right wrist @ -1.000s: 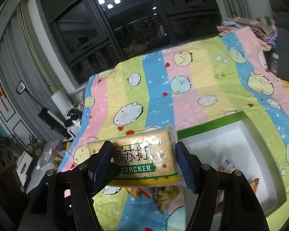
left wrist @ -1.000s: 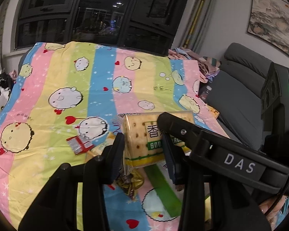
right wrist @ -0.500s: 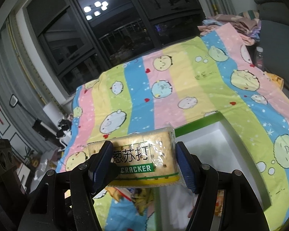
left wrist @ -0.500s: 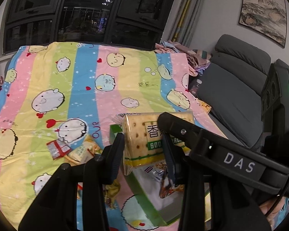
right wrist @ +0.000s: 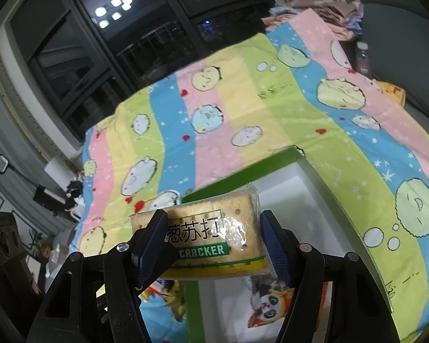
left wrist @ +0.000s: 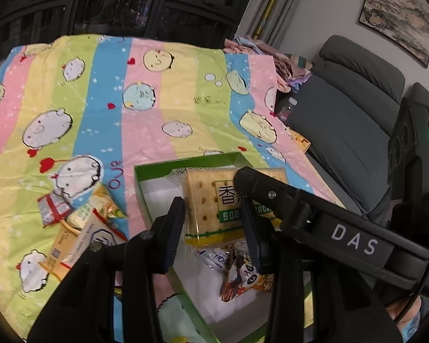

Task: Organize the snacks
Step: 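Lower the cracker pack into the green box and open the right gripper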

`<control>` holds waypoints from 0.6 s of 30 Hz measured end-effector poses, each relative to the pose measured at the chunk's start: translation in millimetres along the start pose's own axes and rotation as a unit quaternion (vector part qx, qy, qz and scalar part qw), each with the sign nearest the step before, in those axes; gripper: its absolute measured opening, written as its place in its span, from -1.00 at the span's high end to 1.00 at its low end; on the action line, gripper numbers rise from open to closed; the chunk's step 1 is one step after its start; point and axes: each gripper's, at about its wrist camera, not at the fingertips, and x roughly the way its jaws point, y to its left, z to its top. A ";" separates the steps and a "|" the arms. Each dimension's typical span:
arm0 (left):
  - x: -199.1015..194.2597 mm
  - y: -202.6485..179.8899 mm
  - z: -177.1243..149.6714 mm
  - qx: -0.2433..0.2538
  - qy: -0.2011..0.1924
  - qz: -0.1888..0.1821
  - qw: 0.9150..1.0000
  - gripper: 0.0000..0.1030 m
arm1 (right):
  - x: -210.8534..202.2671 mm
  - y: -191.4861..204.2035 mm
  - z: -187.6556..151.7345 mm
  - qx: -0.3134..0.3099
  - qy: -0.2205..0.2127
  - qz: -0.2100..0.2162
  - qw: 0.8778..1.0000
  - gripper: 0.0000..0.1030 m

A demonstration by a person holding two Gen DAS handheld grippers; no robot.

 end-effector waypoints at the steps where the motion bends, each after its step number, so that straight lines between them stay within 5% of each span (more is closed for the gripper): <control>1: 3.5 0.7 -0.1 -0.001 0.004 -0.002 1.000 0.23 | 1.9 -2.4 0.2 0.002 0.003 -0.003 1.000 -0.34; 18: 61.8 0.7 -8.7 -0.021 0.074 -0.018 0.997 0.23 | 39.2 -44.6 -2.2 0.042 0.064 -0.036 0.996 -0.34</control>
